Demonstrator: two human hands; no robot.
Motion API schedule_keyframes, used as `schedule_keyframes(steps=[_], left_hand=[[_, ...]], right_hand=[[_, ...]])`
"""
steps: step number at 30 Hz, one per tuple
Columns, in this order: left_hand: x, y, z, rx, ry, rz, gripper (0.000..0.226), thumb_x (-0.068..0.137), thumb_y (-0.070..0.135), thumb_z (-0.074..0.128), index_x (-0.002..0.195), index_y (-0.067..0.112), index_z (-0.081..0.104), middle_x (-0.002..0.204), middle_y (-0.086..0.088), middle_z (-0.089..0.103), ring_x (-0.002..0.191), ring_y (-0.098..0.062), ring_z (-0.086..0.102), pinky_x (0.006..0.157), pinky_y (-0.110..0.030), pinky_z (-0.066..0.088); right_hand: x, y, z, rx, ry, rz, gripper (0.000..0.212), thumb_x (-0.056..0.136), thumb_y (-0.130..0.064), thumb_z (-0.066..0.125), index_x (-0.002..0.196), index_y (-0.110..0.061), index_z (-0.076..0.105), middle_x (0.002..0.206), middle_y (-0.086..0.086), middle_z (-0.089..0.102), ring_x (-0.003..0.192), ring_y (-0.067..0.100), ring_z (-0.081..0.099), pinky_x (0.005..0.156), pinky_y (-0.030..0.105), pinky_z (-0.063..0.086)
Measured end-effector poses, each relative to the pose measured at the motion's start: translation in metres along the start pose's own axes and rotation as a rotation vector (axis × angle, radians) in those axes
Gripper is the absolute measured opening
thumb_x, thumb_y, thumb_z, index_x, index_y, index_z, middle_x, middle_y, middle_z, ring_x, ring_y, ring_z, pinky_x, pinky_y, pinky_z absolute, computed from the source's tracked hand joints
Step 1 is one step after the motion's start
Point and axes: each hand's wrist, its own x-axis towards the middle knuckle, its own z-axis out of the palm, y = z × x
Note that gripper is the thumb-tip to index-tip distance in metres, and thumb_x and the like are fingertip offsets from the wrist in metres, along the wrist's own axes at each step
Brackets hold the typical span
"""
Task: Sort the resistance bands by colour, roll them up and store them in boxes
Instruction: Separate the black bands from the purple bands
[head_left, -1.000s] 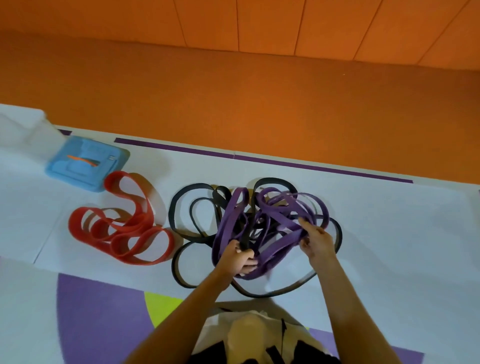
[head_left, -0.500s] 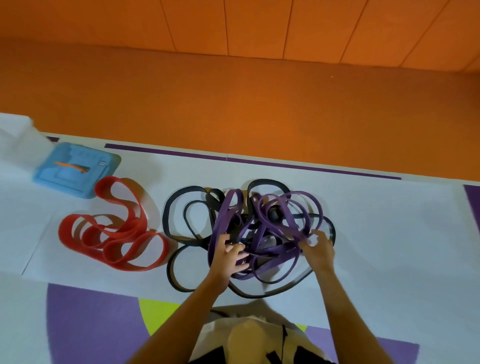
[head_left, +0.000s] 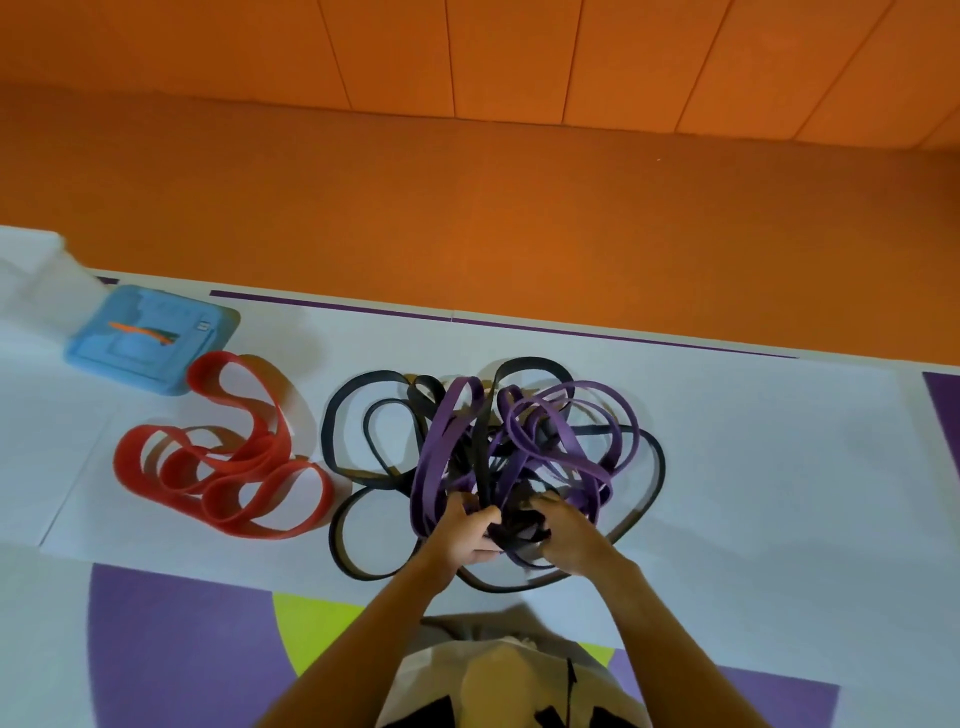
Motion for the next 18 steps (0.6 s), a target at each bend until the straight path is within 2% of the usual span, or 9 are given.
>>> schedule_keyframes(steps=[3,6,9,12,14,15,18], left_hand=[[-0.001,0.001,0.002,0.087,0.034,0.033,0.040,0.103,0.005,0.060,0.139,0.010,0.042,0.137,-0.021,0.060,0.120,-0.037,0.065,0.087,-0.047,0.062],[0.000,-0.001,0.001,0.166,0.054,0.085,0.040,0.102,0.004,0.060,0.138,0.008,0.044,0.135,-0.017,0.060,0.126,-0.038,0.059,0.094,-0.050,0.060],[0.000,-0.007,-0.003,0.231,0.063,0.122,0.031,0.102,0.009,0.063,0.130,0.009,0.051,0.121,-0.014,0.065,0.113,-0.032,0.066,0.088,-0.043,0.063],[0.000,-0.013,-0.004,0.300,0.076,0.187,0.031,0.100,0.017,0.070,0.125,0.014,0.051,0.108,-0.005,0.068,0.105,-0.026,0.070,0.077,-0.032,0.064],[0.000,-0.013,-0.003,0.310,0.079,0.216,0.036,0.098,0.020,0.073,0.126,0.014,0.052,0.112,-0.006,0.068,0.105,-0.022,0.069,0.071,-0.027,0.063],[0.001,-0.012,-0.002,0.319,0.080,0.228,0.037,0.098,0.019,0.073,0.127,0.013,0.052,0.117,-0.009,0.069,0.108,-0.024,0.068,0.074,-0.028,0.064],[0.003,-0.009,-0.003,0.342,0.083,0.224,0.038,0.098,0.016,0.072,0.130,0.012,0.051,0.127,-0.013,0.066,0.121,-0.034,0.064,0.091,-0.044,0.064]], right_hand=[[0.000,0.000,0.003,-0.082,0.135,0.019,0.054,0.089,0.002,0.063,0.139,-0.020,0.062,0.133,0.003,0.057,0.125,0.023,0.057,0.106,0.026,0.047],[-0.002,0.004,-0.003,-0.027,0.309,0.091,0.041,0.094,-0.001,0.061,0.130,-0.019,0.068,0.130,0.002,0.061,0.117,0.025,0.064,0.099,0.031,0.055],[-0.005,0.014,-0.011,-0.017,0.297,0.109,0.028,0.095,-0.009,0.068,0.120,-0.018,0.075,0.121,0.001,0.067,0.108,0.026,0.069,0.089,0.028,0.056],[-0.009,0.018,-0.011,0.002,0.293,0.095,0.010,0.089,-0.024,0.080,0.097,-0.020,0.081,0.110,-0.011,0.059,0.097,0.021,0.066,0.079,0.026,0.050],[-0.011,0.017,-0.013,0.137,0.391,0.085,0.005,0.090,-0.026,0.080,0.094,-0.022,0.079,0.100,-0.012,0.061,0.088,0.016,0.062,0.074,0.023,0.046],[-0.012,0.017,-0.015,0.218,0.481,0.081,0.003,0.093,-0.024,0.078,0.094,-0.022,0.077,0.097,-0.011,0.063,0.086,0.015,0.063,0.075,0.024,0.049],[-0.015,0.018,-0.029,0.564,0.791,0.158,0.005,0.099,-0.015,0.069,0.102,-0.019,0.070,0.099,-0.005,0.071,0.090,0.014,0.070,0.082,0.038,0.061]])
